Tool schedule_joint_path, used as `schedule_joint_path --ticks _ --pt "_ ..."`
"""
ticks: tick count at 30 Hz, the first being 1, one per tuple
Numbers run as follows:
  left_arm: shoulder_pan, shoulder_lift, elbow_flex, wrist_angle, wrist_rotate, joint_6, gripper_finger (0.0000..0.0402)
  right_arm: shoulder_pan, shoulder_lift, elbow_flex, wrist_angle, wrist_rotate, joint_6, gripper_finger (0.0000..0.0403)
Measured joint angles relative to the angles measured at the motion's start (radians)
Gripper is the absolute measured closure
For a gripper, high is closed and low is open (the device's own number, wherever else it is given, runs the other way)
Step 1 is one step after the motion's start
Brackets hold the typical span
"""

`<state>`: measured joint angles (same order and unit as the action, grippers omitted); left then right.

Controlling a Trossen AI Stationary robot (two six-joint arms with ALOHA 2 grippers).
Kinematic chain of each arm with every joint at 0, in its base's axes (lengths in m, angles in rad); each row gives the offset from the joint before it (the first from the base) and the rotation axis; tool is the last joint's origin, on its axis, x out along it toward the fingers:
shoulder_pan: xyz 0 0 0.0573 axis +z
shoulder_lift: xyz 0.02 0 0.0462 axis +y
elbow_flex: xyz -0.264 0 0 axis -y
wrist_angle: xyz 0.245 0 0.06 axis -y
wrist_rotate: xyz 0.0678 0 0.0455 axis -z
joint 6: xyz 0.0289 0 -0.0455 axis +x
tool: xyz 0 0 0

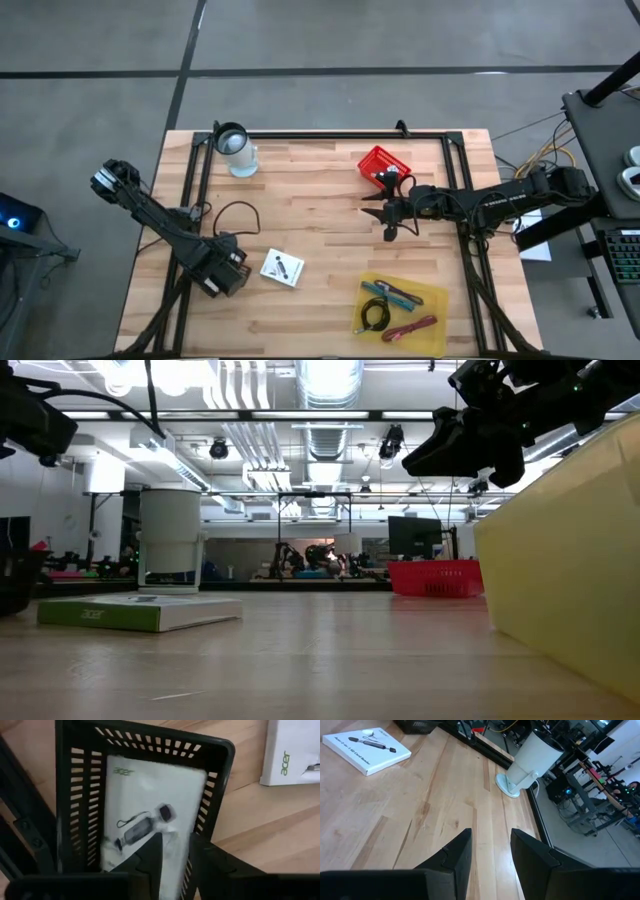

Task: Pick and place items into bin
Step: Put the bottom white card reader box into the black bin, then put the white card reader box into the black bin

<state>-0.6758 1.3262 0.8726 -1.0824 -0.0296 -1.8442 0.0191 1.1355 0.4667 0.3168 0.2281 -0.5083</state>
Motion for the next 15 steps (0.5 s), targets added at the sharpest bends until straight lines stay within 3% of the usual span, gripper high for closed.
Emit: schedule_joint_path --ticks 15 --pt "0.003 -0.054 0.013 -0.008 -0.007 0.002 0.0303 0.0 0.0 0.0 0.0 0.0 0.0 0.028"
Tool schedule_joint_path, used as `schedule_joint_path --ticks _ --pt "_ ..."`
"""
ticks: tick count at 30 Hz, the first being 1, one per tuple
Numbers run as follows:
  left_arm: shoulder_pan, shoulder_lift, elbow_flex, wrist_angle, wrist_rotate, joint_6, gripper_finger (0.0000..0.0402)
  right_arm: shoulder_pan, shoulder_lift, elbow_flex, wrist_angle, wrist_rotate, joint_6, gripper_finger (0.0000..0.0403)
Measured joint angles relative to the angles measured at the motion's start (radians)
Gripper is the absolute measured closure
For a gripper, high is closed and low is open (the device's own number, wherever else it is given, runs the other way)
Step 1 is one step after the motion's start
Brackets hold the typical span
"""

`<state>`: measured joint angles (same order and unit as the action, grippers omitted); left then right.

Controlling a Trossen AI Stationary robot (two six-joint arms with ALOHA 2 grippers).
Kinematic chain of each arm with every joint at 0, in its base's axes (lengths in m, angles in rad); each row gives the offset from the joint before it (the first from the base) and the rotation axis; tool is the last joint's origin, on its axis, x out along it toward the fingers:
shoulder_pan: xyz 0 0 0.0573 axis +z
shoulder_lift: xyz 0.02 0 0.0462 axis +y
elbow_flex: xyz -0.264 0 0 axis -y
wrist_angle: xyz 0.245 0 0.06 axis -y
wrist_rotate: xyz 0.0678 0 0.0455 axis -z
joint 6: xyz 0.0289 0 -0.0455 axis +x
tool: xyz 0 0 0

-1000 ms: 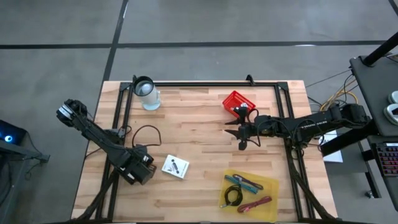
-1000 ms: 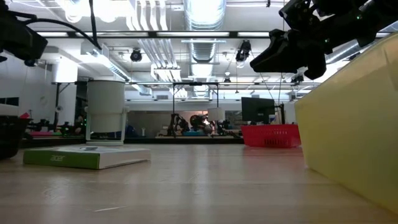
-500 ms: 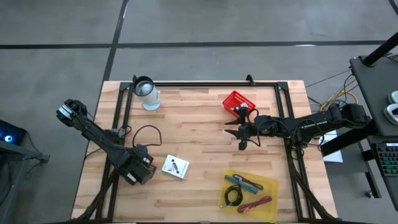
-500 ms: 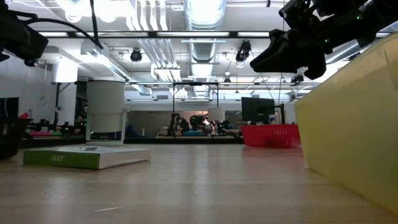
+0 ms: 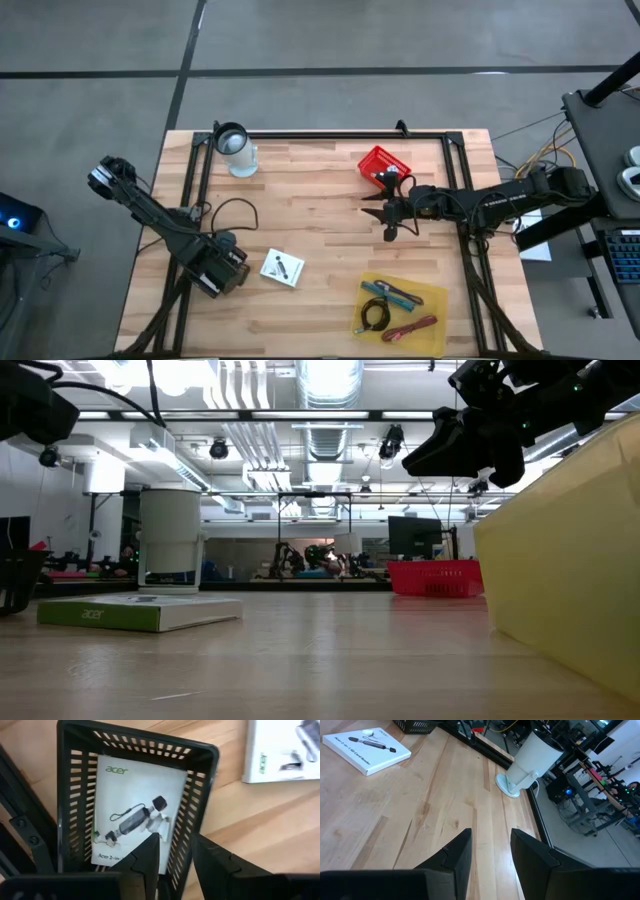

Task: Pick and place items into bin
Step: Put the white card reader box into the black bin

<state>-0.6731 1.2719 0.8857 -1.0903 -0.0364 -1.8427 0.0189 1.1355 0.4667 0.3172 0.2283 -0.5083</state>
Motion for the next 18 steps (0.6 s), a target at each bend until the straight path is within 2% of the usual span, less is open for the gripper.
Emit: schedule_joint_path --ticks 6,12,18 --pt "0.018 -0.031 0.021 0.005 -0.008 0.005 0.0303 0.0 0.0 0.0 0.0 0.0 0.0 0.028" --pt "0.056 -0.017 0.036 0.01 -0.082 0.135 0.0303 0.0 0.0 0.0 0.0 0.0 0.0 0.028" --pt "0.103 0.034 0.086 0.015 -0.113 0.291 0.0303 0.0 0.0 0.0 0.0 0.0 0.001 0.028"
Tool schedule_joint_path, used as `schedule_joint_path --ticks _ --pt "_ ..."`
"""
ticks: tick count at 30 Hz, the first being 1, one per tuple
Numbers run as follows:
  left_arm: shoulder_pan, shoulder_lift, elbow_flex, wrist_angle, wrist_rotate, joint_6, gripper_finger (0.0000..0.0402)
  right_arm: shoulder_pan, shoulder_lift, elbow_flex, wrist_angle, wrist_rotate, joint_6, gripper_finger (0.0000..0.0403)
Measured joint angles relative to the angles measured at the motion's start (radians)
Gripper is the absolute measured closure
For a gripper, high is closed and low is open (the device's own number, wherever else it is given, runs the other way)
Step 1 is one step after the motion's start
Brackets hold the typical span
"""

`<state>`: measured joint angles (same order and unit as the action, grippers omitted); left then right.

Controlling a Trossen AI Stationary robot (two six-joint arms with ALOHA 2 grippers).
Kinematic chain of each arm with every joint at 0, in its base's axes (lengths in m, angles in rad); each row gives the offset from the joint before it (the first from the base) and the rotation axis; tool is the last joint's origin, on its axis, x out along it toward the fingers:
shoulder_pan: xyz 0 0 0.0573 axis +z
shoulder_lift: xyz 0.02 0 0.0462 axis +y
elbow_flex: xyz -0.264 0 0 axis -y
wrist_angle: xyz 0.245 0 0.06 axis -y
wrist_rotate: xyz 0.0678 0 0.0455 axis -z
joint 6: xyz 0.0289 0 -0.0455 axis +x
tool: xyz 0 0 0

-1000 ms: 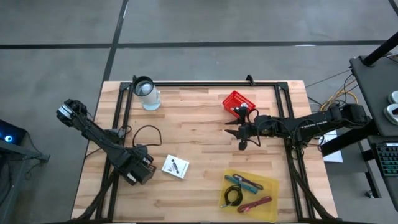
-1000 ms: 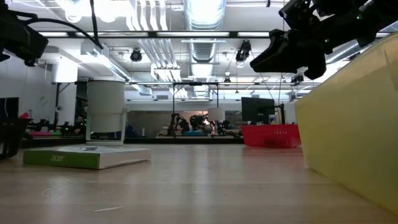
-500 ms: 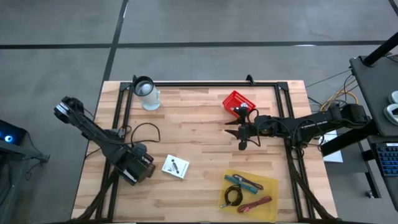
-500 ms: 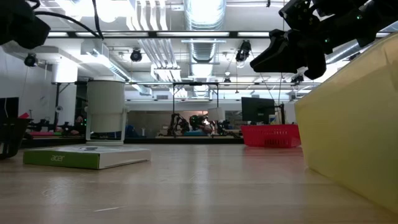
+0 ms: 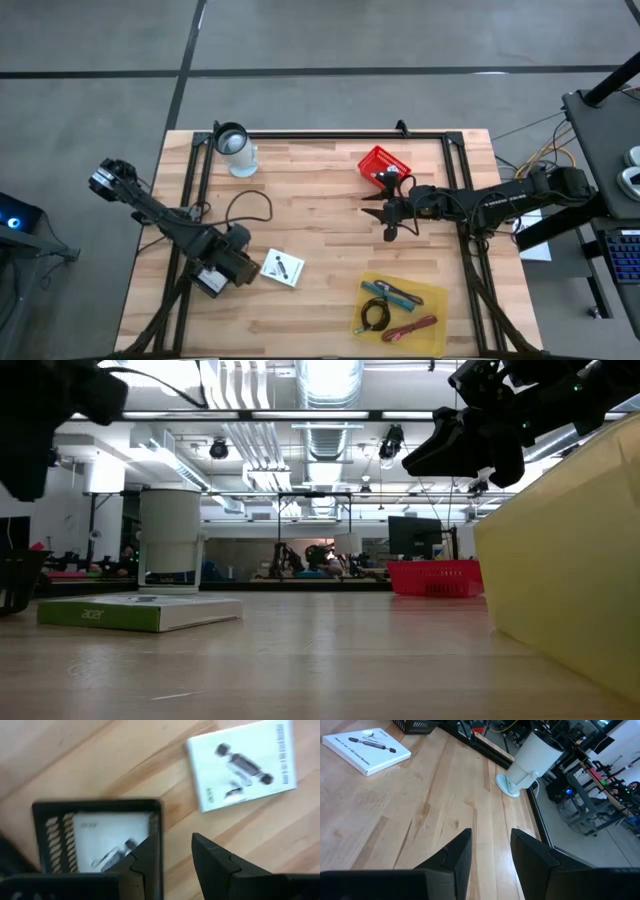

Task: Pick and place items into bin
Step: Put the white card reader box into the black bin

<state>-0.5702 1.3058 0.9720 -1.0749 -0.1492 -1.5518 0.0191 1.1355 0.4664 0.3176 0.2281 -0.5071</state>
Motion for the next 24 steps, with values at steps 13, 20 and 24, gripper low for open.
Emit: schedule_joint_path --ticks 13,20,24 --pt "0.052 0.185 0.076 0.299 -0.047 0.627 0.0303 0.0 0.0 0.0 0.0 0.0 0.002 0.028" --pt "0.052 0.294 0.075 0.46 0.011 0.833 0.0303 0.0 0.0 0.0 -0.008 0.0 -0.001 0.028" --pt "0.052 0.322 0.068 0.453 0.051 0.832 0.0303 0.0 0.0 0.0 -0.008 0.0 0.0 0.028"
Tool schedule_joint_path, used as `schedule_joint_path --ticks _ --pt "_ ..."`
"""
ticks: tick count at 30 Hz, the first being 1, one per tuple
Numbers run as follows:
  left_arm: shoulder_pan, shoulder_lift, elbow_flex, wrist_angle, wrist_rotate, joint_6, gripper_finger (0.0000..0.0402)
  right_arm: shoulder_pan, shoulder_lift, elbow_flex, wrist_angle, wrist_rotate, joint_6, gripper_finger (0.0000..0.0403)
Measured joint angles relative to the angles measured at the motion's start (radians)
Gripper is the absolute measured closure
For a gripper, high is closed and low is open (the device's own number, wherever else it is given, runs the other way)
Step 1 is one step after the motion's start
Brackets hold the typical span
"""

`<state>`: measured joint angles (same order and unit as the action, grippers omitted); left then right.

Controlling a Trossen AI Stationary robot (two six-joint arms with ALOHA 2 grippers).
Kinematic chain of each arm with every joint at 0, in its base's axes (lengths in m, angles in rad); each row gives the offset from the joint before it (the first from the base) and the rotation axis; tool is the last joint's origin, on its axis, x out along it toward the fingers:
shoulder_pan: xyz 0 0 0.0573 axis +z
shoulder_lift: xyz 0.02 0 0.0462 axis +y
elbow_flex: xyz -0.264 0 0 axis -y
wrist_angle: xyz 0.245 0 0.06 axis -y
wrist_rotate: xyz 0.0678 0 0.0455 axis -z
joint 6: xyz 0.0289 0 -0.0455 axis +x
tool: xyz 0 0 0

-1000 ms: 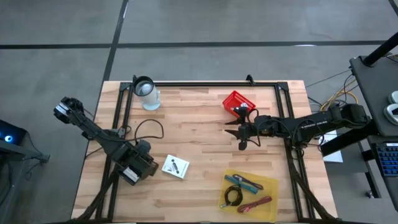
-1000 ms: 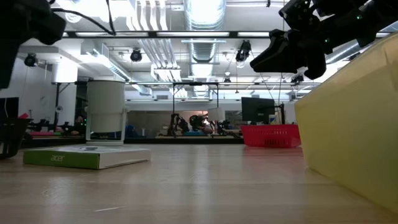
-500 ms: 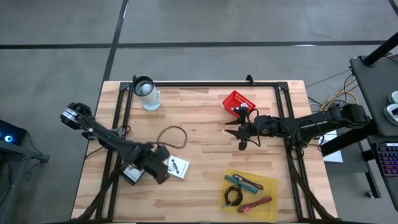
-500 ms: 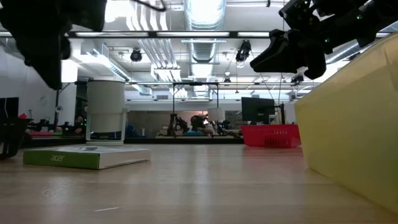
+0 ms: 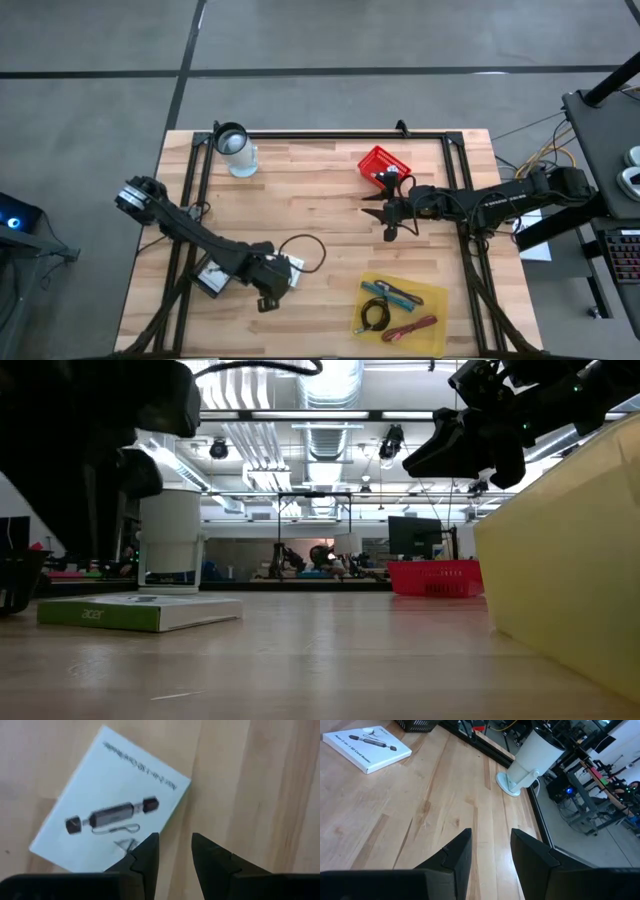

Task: Pick and place items into bin
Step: Put the white card reader box into the black bin

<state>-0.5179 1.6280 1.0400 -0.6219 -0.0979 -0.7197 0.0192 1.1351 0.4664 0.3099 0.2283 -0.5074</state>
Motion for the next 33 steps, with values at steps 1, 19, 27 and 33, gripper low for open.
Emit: schedule_joint_path --ticks 1,19,27,33 --pt "0.0 0.004 0.0 -0.002 0.016 0.0 0.0303 0.0 0.0 0.0 0.0 0.0 0.0 0.028" --pt "0.001 0.014 -0.034 -0.018 0.031 0.08 0.0303 0.0 0.0 0.0 -0.008 0.0 0.001 0.028" --pt "0.006 0.014 -0.035 -0.018 -0.009 0.156 0.0303 0.0 0.0 0.0 -0.008 0.0 0.002 0.028" --pt "0.013 0.014 -0.037 -0.017 -0.016 0.158 0.0303 0.0 0.0 0.0 -0.008 0.0 0.0 0.028"
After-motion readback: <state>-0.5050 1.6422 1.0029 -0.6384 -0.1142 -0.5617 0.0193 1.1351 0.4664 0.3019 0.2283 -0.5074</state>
